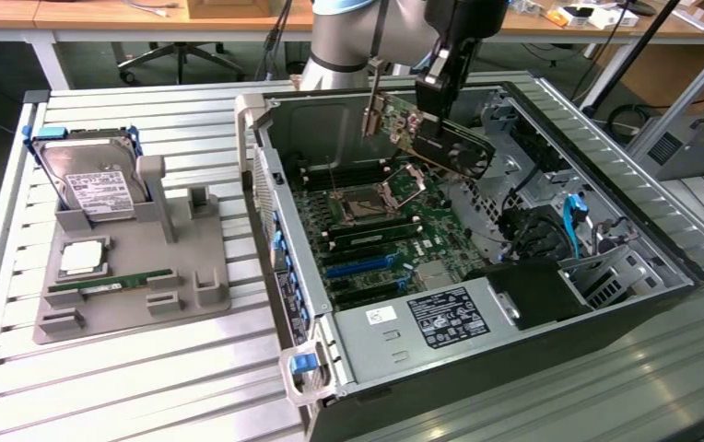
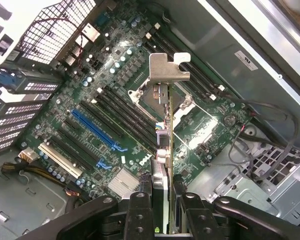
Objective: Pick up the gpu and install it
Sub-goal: 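Insert the gpu into the slot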
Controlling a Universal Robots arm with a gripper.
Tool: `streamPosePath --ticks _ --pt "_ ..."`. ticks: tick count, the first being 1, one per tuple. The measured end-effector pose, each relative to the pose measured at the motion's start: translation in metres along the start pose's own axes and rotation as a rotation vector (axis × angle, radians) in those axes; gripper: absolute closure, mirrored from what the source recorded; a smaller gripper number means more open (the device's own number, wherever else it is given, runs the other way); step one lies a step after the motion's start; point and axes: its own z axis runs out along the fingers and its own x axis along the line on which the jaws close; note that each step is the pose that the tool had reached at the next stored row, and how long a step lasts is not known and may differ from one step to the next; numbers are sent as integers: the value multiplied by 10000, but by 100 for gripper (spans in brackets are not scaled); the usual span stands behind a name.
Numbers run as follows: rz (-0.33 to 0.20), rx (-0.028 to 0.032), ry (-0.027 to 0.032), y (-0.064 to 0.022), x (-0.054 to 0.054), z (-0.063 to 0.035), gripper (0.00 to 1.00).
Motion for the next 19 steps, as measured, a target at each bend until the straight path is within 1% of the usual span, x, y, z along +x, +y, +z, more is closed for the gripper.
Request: streamPosePath --ticks 19 --pt "-555 -3 -38 0 0 0 73"
